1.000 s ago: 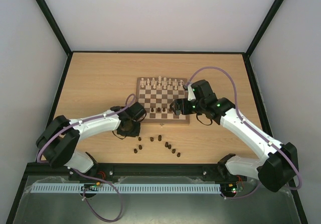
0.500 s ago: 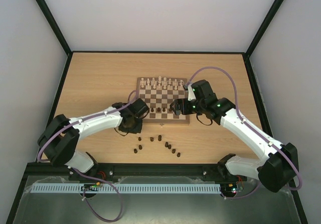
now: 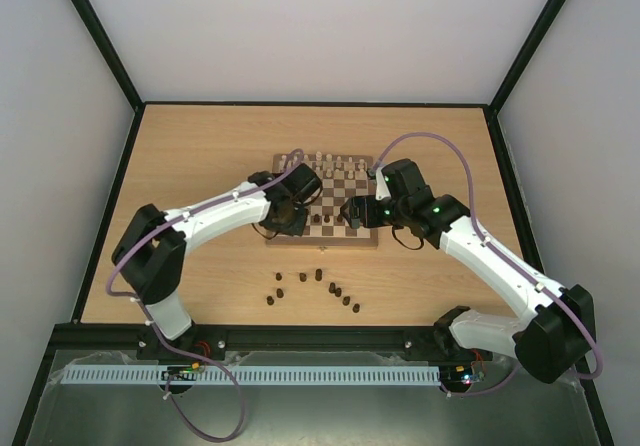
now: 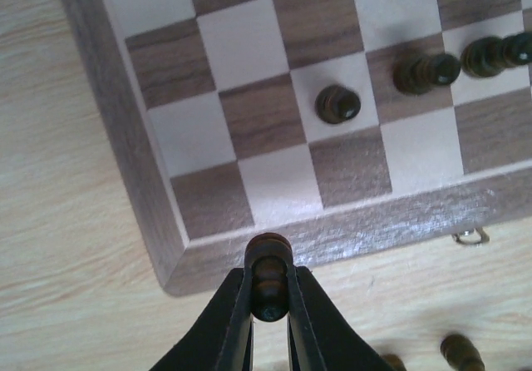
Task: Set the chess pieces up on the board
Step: Place the chess piece on the chessboard.
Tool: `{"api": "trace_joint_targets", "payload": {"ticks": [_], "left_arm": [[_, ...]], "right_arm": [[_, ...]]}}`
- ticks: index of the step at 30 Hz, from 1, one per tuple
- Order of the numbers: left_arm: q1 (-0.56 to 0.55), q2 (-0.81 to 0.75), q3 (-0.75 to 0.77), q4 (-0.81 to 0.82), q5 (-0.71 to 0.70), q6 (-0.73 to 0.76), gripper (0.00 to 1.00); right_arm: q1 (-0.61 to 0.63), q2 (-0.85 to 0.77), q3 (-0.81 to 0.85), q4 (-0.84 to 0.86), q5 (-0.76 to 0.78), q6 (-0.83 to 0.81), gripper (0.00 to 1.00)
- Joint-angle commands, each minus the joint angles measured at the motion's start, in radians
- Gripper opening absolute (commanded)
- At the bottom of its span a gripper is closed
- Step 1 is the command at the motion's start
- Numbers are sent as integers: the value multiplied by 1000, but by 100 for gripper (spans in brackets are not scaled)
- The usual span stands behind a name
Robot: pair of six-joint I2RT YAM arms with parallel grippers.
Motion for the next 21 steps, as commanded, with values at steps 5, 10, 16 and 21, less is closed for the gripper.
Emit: {"api": "trace_joint_targets", "payload": {"ticks": [5, 10, 16, 21], "left_arm": [[29, 128, 134, -30, -2, 86, 12], [44, 180, 161, -21, -12, 101, 12], [61, 210, 163, -6, -22, 110, 12], [69, 221, 167, 7, -17, 117, 12]], "right_arm": [[-2, -43, 0, -30, 37, -5, 92], [-2, -42, -1, -29, 35, -5, 92], [-1, -40, -4, -24, 25, -5, 92], [-2, -40, -4, -24, 21, -5, 92]]}}
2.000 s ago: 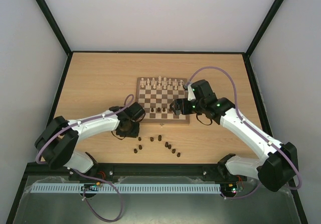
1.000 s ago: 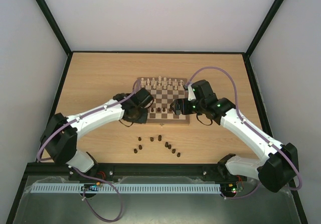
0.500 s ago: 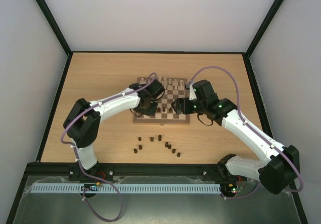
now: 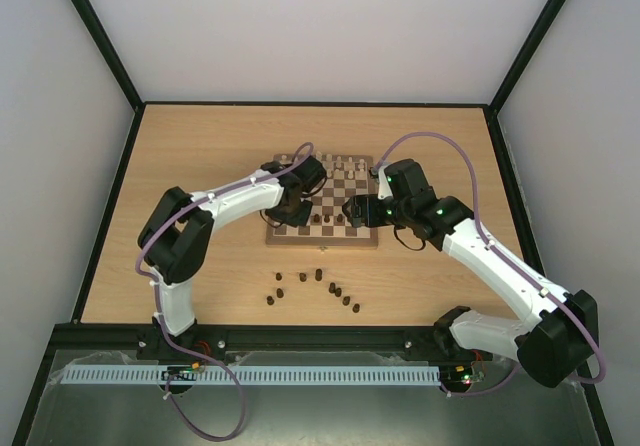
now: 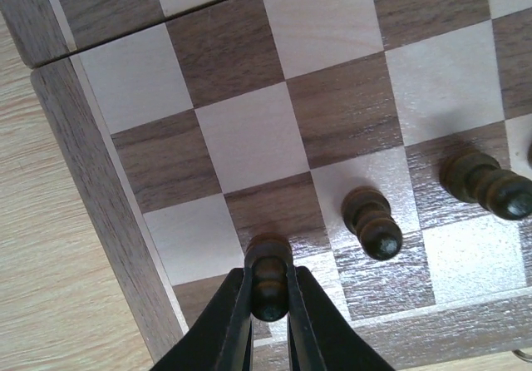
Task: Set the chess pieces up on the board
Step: Place the chess piece on the chessboard.
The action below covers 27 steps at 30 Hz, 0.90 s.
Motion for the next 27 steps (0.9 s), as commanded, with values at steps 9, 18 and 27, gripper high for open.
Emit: {"api": "trace_joint_targets", "payload": {"ticks": [9, 18, 27], "left_arm": [[13, 26, 21, 23, 6, 25, 12], [16, 38, 22, 29, 11, 30, 14], [20, 23, 30, 18, 7, 31, 27]], "right_arm": [[-2, -8, -5, -23, -10, -4, 92], [-1, -1, -5, -22, -10, -5, 92], [-2, 6, -6, -21, -16, -6, 92]]}}
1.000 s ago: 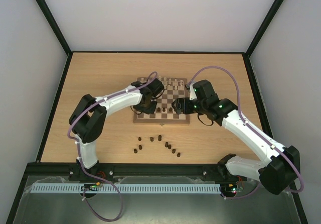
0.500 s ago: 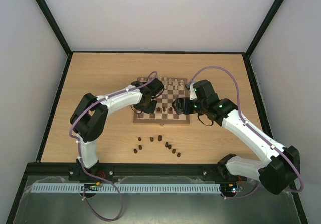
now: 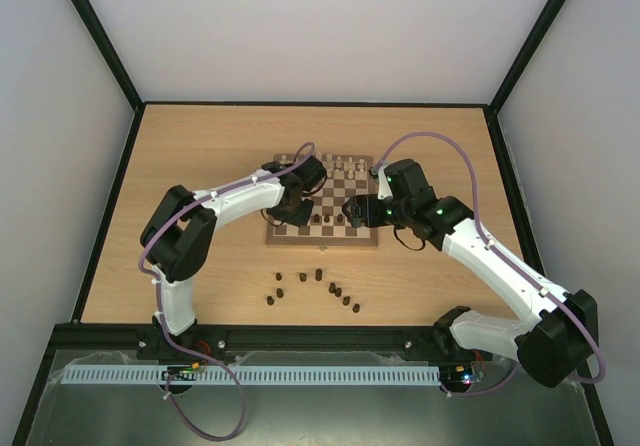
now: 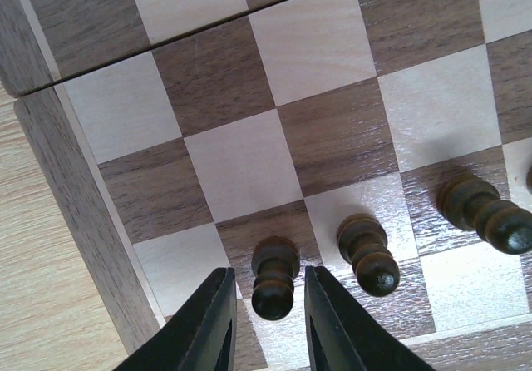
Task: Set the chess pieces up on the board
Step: Place the chess piece on the chessboard.
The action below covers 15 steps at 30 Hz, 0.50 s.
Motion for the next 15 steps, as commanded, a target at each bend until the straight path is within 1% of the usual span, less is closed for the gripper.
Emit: {"api": "trace_joint_targets", "payload": {"ticks": [1, 6, 10, 13, 15], "left_arm": [[9, -5, 32, -24, -1, 4, 27], [9, -56, 34, -49, -7, -6, 29], [8, -142, 8, -68, -3, -23, 36], [4, -215, -35, -76, 3, -40, 41], [-1, -267, -68, -76, 5, -56, 46]], "right_arm": [[-1, 5, -6, -21, -13, -6, 92], [-1, 6, -5, -20, -19, -6, 93], [-1, 4, -6, -20, -18, -6, 94], [-1, 4, -6, -19, -16, -6, 99], [-1, 3, -5, -18, -16, -6, 99]]}}
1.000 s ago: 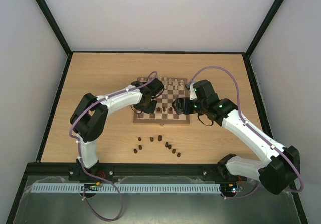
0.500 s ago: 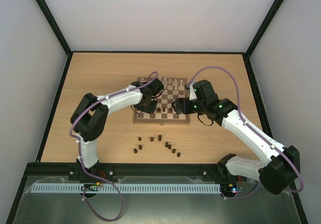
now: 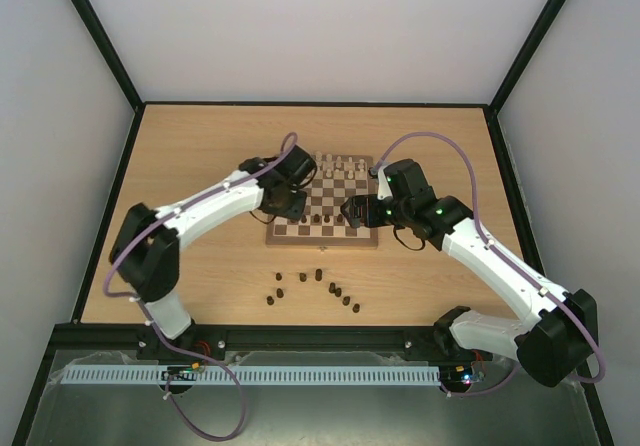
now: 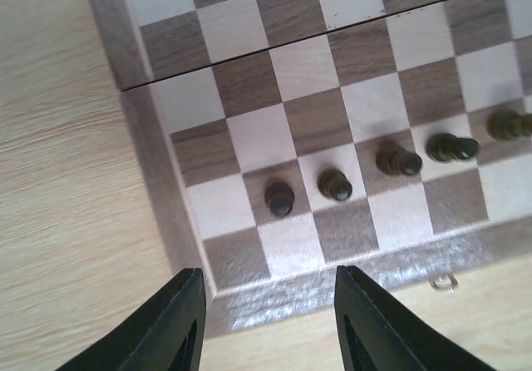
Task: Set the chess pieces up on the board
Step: Place the chess piece on the chessboard, then pick up the chess piece at the center of the board.
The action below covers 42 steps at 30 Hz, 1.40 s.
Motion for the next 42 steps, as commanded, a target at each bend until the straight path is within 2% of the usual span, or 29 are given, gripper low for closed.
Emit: {"api": "trace_joint_targets", "payload": {"ticks": [1, 7, 15, 25, 42], "left_arm": [[-6, -136, -71, -39, 6, -39, 48], [-17, -309, -206, -32, 20, -94, 63], [-20, -537, -383, -45, 22, -170, 98], [-26, -607, -469, -23, 57, -216, 99], [-108, -421, -474, 104, 123, -198, 99]], "right_arm": [[-1, 0, -7, -18, -10, -2, 99], [-1, 0, -9, -10, -18, 1, 99], [-1, 5, -21, -5, -40, 3, 99], [-1, 31, -20, 3, -74, 1, 99], [-1, 22, -18, -5, -8, 3, 99]]}}
